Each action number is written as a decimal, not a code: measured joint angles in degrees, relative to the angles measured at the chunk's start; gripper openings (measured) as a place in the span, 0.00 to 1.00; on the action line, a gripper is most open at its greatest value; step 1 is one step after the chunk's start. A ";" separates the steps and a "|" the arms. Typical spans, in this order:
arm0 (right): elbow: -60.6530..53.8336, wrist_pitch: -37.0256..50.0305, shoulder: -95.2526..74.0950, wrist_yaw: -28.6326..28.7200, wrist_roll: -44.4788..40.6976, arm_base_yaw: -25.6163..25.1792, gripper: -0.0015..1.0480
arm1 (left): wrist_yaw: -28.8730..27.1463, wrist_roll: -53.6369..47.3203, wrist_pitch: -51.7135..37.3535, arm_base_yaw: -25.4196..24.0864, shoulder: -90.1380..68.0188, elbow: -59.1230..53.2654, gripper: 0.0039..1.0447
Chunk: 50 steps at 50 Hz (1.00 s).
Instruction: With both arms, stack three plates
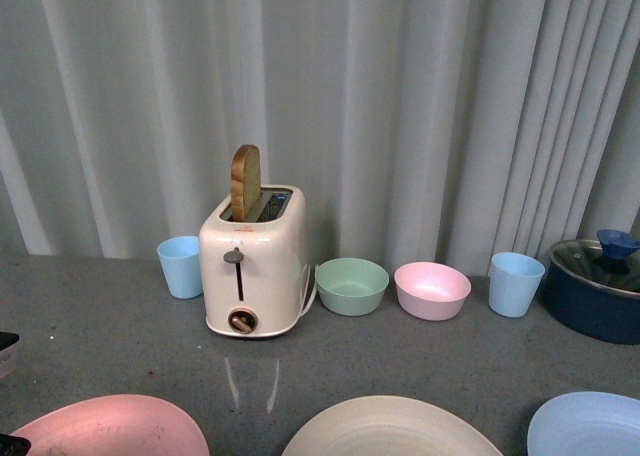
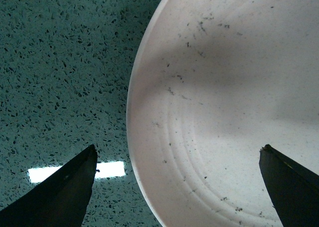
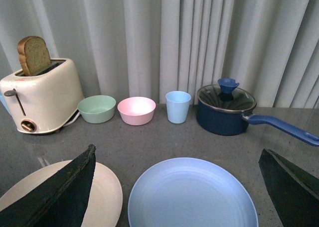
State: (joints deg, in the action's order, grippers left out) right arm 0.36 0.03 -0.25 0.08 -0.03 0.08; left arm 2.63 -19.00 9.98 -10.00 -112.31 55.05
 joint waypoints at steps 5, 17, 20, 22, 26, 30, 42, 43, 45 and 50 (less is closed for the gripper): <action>0.00 0.00 0.00 0.00 0.00 0.00 0.93 | -0.20 0.00 -0.50 0.04 -0.70 0.09 0.94; 0.00 0.00 0.00 0.00 0.00 0.00 0.93 | -0.72 -0.09 -1.09 0.44 -2.05 0.15 0.94; 0.00 0.00 0.00 0.00 0.00 0.00 0.93 | -0.68 -0.09 -1.09 0.50 -2.32 0.15 0.94; 0.00 0.00 0.00 0.00 0.00 0.00 0.93 | -0.72 -0.07 -1.11 0.61 -2.51 0.15 0.94; 0.00 0.00 0.00 0.00 0.00 0.00 0.93 | -0.72 -0.09 -1.14 0.70 -2.86 0.15 0.92; 0.00 0.00 0.00 0.00 0.00 0.00 0.93 | -0.72 -0.02 -1.29 0.83 -3.23 0.15 0.80; 0.00 0.00 0.00 0.00 0.00 0.00 0.93 | -0.81 0.26 -2.19 1.88 -4.50 0.15 0.39; 0.00 0.00 0.00 0.00 0.00 0.00 0.93 | -0.79 0.33 -2.21 1.99 -4.63 0.15 0.36; 0.00 0.00 0.00 0.00 0.00 0.00 0.93 | -0.76 0.52 -2.29 2.23 -4.87 0.15 0.27; 0.00 0.00 0.00 0.00 0.00 0.00 0.93 | -0.24 1.60 -2.54 2.32 -4.94 0.48 0.12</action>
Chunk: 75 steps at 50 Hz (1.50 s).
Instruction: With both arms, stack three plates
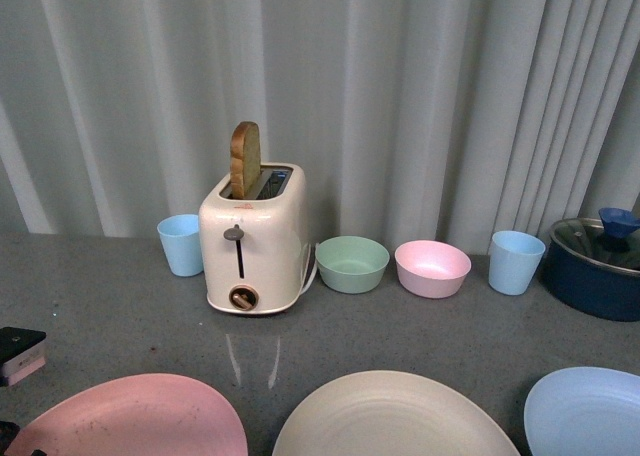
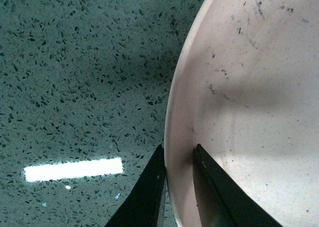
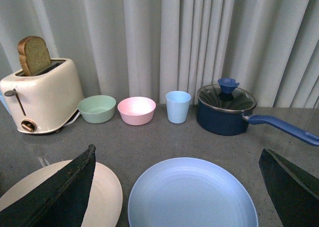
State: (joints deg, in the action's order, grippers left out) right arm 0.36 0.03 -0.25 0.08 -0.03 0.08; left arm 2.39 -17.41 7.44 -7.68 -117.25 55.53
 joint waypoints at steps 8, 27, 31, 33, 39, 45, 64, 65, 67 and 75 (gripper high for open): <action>0.00 0.00 0.00 0.02 0.00 0.00 0.93 | 0.85 0.96 -0.02 -0.04 0.39 0.48 0.04; 0.00 0.00 0.00 0.00 0.00 0.00 0.93 | 1.79 -0.72 4.46 -3.28 2.16 3.85 0.04; 0.00 0.00 0.00 0.00 0.00 0.00 0.93 | 1.79 -1.25 5.79 -4.44 3.15 5.16 0.04; 0.00 0.00 0.00 0.00 0.00 0.00 0.93 | 1.81 -1.62 6.51 -5.05 3.69 5.95 0.04; 0.00 0.00 0.00 0.00 0.02 0.00 0.93 | 2.29 -1.92 8.92 -6.29 5.22 8.02 0.03; 0.00 0.00 0.00 0.00 0.00 0.00 0.93 | 2.78 -1.90 11.39 -6.84 6.82 9.62 0.03; 0.00 0.00 0.00 0.00 0.00 0.00 0.93 | 4.92 -1.81 18.78 -5.99 11.72 14.43 0.03; 0.00 0.00 0.00 0.00 0.00 0.00 0.93 | 5.20 -1.77 19.39 -5.75 12.07 14.71 0.03; 0.00 0.00 0.00 0.00 0.00 0.00 0.93 | 5.66 -1.64 20.39 -5.31 12.76 15.08 0.03; 0.00 0.00 0.00 0.00 0.00 0.00 0.93 | 8.52 -0.59 25.29 -1.16 15.43 15.63 0.03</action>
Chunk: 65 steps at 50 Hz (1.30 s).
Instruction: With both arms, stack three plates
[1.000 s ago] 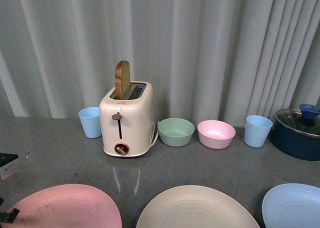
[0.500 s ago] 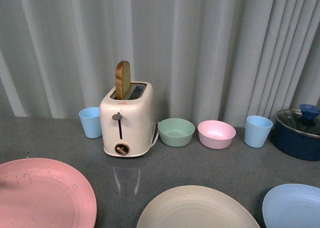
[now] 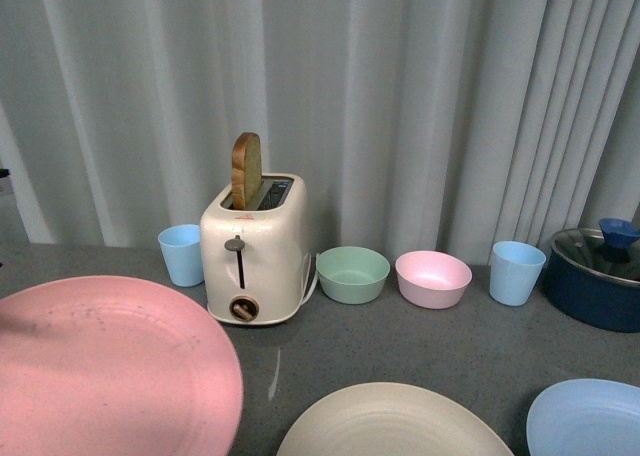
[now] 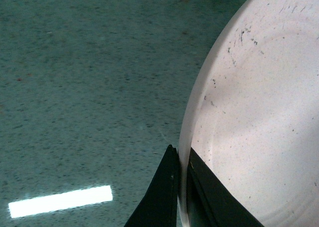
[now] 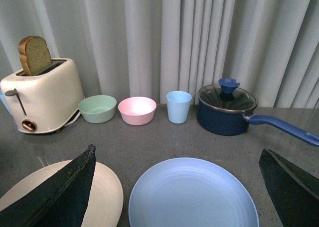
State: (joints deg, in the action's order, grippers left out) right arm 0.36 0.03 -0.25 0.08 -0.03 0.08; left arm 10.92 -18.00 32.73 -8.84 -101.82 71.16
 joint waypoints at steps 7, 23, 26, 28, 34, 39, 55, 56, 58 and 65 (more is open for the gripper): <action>0.00 0.00 0.00 0.00 0.00 0.00 0.93 | 1.95 2.78 0.74 6.14 0.26 -1.09 0.03; 0.00 0.00 0.00 0.00 0.00 0.00 0.93 | 3.02 11.47 -1.95 18.80 -2.67 -1.49 0.03; 0.00 0.00 0.00 0.00 0.00 0.00 0.93 | 2.86 13.49 -2.60 21.79 -4.52 -0.90 0.03; 0.00 0.00 0.00 0.00 0.00 0.00 0.93 | 2.64 14.71 -3.17 23.45 -5.64 -0.22 0.03; 0.00 0.00 0.00 0.00 0.00 0.00 0.93 | 2.45 16.94 -3.85 26.40 -7.76 1.86 0.03; 0.00 0.00 0.00 0.00 0.00 0.00 0.93 | 2.10 18.56 -4.04 28.39 -9.88 4.33 0.03; 0.00 0.00 0.00 0.00 0.00 0.00 0.93 | 0.68 21.29 -5.03 31.10 -16.33 9.22 0.03; 0.00 0.00 0.00 0.00 0.00 0.00 0.93 | 0.63 21.40 -5.07 31.21 -16.66 9.49 0.03; 0.00 0.00 0.00 0.00 0.00 0.00 0.93 | 0.55 21.55 -5.27 31.50 -17.49 10.01 0.03; 0.00 0.00 0.00 0.00 0.00 0.00 0.93 | 0.13 22.32 -5.55 32.17 -19.43 11.74 0.03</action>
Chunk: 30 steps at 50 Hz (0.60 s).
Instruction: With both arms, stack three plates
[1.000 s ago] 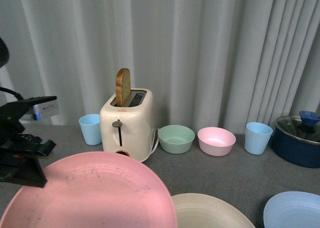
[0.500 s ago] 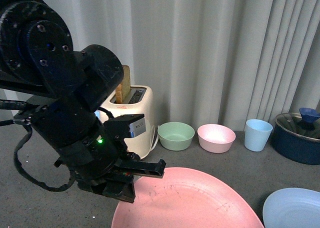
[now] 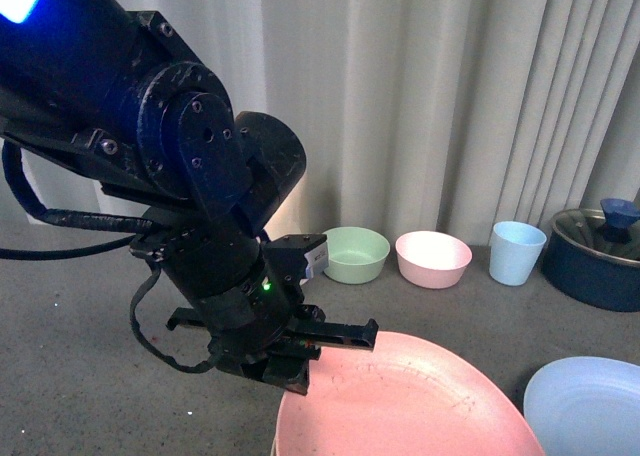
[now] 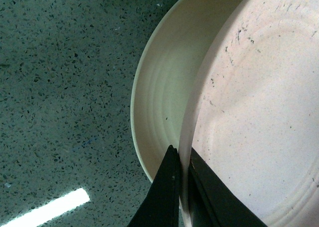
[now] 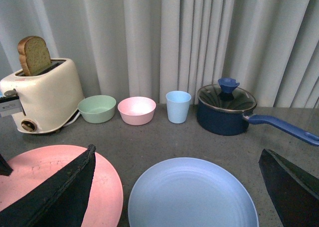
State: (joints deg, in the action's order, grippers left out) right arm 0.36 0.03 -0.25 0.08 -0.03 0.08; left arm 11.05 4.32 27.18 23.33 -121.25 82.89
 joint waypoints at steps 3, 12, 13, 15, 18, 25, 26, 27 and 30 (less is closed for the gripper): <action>0.00 0.00 0.00 0.00 0.00 0.00 0.93 | -0.09 0.26 0.00 0.15 -0.66 0.74 0.03; 0.00 0.00 0.00 0.00 0.00 0.00 0.93 | -0.50 0.55 -0.28 0.31 -2.19 1.81 0.03; 0.00 0.00 0.00 0.00 0.00 0.00 0.93 | -0.46 0.61 -0.39 0.31 -2.23 1.81 0.03; 0.00 0.00 0.00 0.00 0.00 0.00 0.93 | -0.48 0.59 -0.55 0.26 -2.40 1.81 0.03; 0.00 0.00 0.00 0.00 0.00 0.00 0.93 | -0.50 0.61 -0.57 0.07 -2.49 1.81 0.03; 0.00 0.00 0.00 0.00 0.00 0.00 0.93 | -0.63 0.44 -0.61 -0.37 -2.51 1.81 0.03; 0.00 0.00 0.00 0.00 0.00 0.00 0.93 | -0.63 0.42 -0.61 -0.46 -2.51 1.81 0.03; 0.00 0.00 0.00 0.00 0.00 0.00 0.93 | -0.66 0.39 -0.63 -0.52 -2.51 1.81 0.03; 0.00 0.00 0.00 0.00 0.00 0.00 0.93 | -0.92 0.22 -0.79 -0.79 -2.51 1.81 0.03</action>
State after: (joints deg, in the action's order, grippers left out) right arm 0.36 0.03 -0.25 0.08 -0.03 0.08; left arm 10.13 4.54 26.39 22.55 -123.76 84.71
